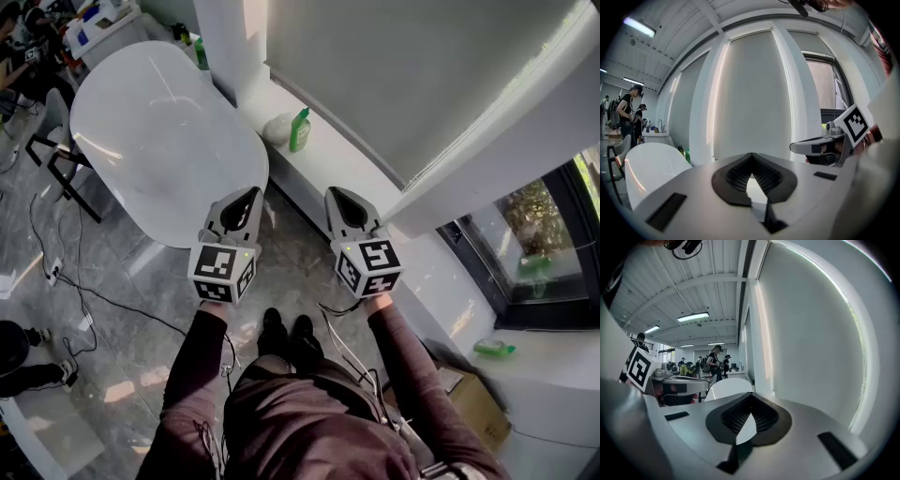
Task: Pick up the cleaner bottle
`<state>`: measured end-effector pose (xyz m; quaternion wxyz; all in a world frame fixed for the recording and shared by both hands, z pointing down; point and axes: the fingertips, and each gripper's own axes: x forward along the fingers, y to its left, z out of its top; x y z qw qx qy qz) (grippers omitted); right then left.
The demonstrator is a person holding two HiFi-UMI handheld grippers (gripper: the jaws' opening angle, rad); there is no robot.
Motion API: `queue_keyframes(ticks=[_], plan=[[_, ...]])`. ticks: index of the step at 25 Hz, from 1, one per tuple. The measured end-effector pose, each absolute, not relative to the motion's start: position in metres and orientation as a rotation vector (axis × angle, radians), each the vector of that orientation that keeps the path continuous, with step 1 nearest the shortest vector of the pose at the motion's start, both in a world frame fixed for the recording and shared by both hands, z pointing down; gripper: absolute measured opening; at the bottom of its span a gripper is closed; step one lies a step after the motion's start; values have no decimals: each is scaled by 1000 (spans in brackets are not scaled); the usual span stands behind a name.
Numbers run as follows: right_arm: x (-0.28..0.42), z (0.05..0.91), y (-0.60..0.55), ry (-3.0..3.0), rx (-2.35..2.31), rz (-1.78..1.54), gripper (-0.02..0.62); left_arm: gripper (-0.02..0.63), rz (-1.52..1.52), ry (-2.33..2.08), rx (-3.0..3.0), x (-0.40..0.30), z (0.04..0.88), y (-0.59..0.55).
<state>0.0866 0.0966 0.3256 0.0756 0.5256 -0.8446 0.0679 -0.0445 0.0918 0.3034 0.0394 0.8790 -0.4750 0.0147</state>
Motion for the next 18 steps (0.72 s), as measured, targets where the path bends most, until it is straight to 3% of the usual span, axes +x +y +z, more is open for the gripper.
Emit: queue_keyframes(ticks=[18], plan=[[92,324,98,-2534,1580,219,0,6,41,-1449,2697,-41,303,96]])
